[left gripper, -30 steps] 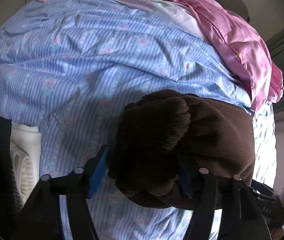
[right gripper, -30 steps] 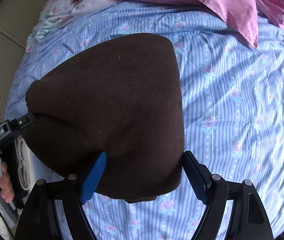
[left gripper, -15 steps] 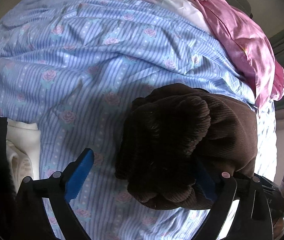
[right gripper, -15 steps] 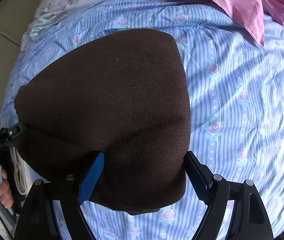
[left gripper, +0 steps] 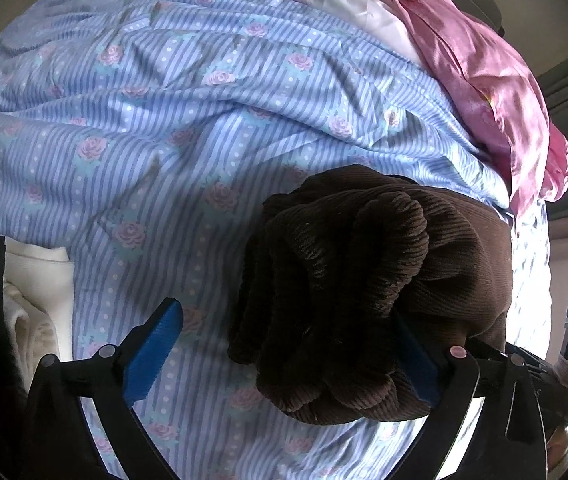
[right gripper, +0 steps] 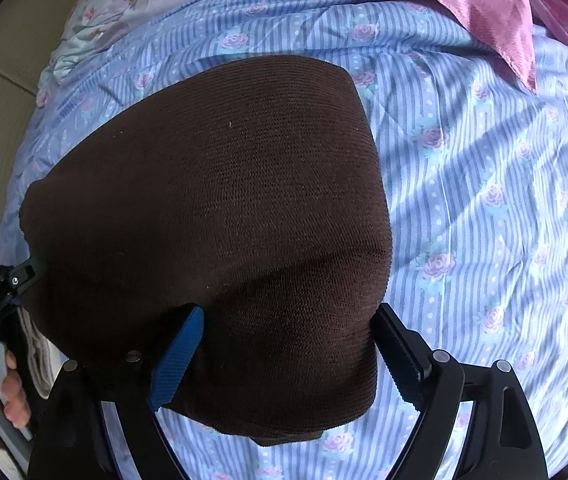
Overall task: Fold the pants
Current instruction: 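Lift the brown pants bundle with both tools, holding it between them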
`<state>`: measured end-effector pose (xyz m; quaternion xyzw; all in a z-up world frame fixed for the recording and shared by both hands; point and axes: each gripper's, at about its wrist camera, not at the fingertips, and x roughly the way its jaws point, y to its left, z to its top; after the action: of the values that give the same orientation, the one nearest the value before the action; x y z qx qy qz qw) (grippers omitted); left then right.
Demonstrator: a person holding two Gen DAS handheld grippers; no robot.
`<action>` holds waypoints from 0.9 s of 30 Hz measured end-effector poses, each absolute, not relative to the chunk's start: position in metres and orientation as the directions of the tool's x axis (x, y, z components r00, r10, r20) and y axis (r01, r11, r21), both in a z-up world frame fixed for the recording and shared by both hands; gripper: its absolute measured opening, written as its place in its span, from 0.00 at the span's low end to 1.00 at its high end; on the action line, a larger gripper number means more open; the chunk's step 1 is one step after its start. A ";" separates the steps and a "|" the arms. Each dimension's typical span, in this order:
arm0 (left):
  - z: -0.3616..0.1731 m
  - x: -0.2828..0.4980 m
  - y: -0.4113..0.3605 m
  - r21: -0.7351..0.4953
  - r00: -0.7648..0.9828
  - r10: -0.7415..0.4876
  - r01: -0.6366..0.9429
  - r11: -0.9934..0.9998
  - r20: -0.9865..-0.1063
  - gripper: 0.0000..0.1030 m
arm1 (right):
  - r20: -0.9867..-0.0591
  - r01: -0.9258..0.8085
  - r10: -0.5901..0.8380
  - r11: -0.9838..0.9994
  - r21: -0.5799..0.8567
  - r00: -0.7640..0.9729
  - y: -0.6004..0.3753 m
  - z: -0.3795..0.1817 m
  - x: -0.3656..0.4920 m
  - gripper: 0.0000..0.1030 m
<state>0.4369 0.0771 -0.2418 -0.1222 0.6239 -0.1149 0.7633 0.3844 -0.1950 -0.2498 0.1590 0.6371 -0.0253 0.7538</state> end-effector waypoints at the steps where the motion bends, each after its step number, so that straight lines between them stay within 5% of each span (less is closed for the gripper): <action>1: -0.243 0.437 0.077 -0.334 0.193 -0.332 0.021 0.942 -0.924 0.99 | -0.968 0.241 0.166 0.948 0.209 0.187 -0.195 -0.251 0.385 0.84; 27: -0.281 0.446 0.081 -0.534 0.129 -0.522 -0.090 0.841 -0.843 1.00 | -0.963 0.272 0.207 0.930 0.249 0.172 -0.197 -0.277 0.408 0.90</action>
<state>0.4464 0.0809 -0.2813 -0.2379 0.6423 -0.1514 0.7127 0.4084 -0.1970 -0.2771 0.1864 0.6430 -0.0219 0.7425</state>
